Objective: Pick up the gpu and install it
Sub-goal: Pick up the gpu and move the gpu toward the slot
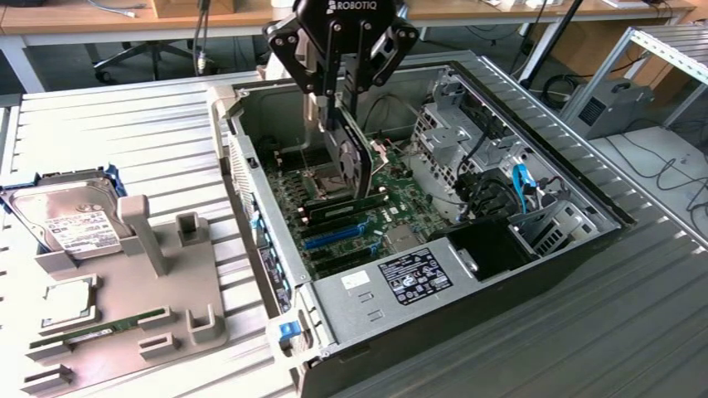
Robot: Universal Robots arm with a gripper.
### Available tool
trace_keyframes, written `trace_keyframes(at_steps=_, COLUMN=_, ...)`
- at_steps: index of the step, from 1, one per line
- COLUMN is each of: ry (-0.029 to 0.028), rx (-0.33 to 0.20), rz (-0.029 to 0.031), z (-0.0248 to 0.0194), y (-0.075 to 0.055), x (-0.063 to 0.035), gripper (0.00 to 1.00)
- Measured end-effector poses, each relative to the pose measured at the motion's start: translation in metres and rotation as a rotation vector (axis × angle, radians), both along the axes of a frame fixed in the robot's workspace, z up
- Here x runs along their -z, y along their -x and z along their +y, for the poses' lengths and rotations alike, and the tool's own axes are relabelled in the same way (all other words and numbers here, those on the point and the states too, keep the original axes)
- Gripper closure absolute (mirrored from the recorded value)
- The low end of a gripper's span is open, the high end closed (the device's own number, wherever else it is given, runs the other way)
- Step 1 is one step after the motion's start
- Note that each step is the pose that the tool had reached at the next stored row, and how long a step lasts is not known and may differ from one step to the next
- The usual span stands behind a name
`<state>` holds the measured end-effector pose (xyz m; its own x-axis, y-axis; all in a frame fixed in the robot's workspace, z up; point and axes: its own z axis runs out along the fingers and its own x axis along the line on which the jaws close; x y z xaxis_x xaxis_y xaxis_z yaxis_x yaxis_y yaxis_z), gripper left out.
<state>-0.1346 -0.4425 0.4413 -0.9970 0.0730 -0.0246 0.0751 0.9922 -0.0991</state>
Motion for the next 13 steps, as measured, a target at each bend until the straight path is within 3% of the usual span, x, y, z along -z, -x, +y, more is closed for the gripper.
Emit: trace_keyframes(at_steps=13, ry=0.0, rx=0.0, rz=0.0, z=0.0, y=-0.0095, x=0.0002, gripper=0.74)
